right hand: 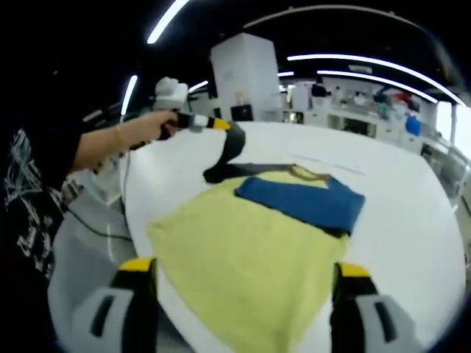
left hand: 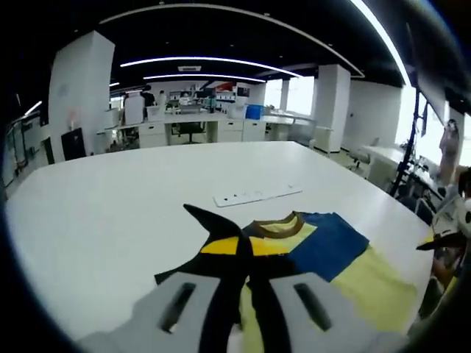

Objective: Fold the garment on the visible template until the final outline fits inside the template.

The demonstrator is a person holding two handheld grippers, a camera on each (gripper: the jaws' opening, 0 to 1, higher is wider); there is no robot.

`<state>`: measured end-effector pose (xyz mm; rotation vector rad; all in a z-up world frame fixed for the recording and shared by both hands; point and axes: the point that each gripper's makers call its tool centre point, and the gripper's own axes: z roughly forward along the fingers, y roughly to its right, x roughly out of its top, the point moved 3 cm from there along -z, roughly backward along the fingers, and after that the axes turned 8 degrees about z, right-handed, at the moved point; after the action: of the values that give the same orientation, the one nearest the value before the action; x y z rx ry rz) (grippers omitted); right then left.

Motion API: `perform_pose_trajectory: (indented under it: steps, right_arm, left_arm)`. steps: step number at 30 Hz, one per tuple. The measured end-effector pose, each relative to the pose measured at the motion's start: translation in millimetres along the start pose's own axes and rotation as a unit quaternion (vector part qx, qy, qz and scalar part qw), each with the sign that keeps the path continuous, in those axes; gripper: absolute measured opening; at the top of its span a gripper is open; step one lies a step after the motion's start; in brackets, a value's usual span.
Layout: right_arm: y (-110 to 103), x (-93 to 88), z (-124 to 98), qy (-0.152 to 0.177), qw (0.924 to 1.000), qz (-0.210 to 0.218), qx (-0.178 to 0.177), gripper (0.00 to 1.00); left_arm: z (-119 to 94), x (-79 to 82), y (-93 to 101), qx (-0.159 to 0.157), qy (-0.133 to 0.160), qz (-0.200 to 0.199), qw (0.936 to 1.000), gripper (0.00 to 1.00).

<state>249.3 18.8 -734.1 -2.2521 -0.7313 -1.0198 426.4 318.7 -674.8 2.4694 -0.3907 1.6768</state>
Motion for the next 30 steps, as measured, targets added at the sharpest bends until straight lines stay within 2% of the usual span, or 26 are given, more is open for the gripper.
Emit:
perform_pose_trajectory:
  steps: [4,9,14,19,30]
  right_arm:
    - [1.0,-1.8,1.3,-0.002,1.0,0.003,0.0,0.99]
    - [1.1,-3.7,3.3,-0.003,1.0,0.006,0.002,0.99]
    - [3.2,-6.4,4.6,-0.009,0.9999,0.007,0.002,0.99]
    - [5.0,-6.9,3.9,-0.008,0.9999,0.01,0.001,0.99]
    - [9.0,-9.8,6.7,-0.014,0.9998,0.017,0.001,0.99]
  left_arm:
    - [5.3,3.9,11.3,-0.009,0.007,-0.002,0.9999,0.0]
    - [14.7,10.3,27.5,-0.035,0.028,0.015,0.9989,0.0]
    - [28.5,13.3,45.0,-0.043,0.024,0.01,0.9987,0.0]
    - [35.9,16.9,60.9,-0.057,0.036,-0.002,0.9977,0.0]
    - [52.0,13.2,89.7,-0.082,0.033,-0.006,0.9961,0.0]
